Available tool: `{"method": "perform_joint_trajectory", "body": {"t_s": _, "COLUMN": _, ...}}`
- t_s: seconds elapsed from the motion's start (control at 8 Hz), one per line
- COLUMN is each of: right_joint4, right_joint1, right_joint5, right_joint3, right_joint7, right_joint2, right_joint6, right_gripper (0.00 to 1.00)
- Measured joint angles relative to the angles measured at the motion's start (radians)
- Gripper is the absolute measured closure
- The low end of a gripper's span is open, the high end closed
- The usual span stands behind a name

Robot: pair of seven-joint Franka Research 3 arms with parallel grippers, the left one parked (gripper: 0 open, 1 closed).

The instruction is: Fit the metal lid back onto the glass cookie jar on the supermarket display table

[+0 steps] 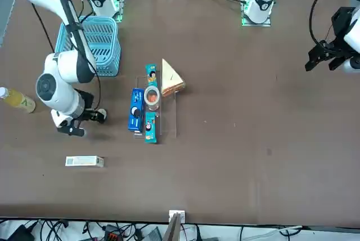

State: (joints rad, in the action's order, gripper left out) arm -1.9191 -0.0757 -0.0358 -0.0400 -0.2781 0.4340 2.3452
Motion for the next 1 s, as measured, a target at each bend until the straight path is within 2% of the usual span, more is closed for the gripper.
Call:
{"method": "perform_joint_trajectory", "body": {"t_s": 0.5, "right_joint4": -0.104, "right_joint1": -0.001, "right_joint5": 0.000, "right_joint3": 0.000, "right_joint7": 0.000, "right_joint2": 0.000, "right_joint6": 0.103, "right_gripper": 0.00}}
{"method": "perform_joint_trajectory", "body": {"t_s": 1.0, "right_joint4": -0.139, "right_joint1": -0.018, "right_joint5": 0.000, "right_joint3": 0.000, "right_joint7": 0.000, "right_joint2": 0.000, "right_joint6": 0.112, "right_gripper": 0.00}}
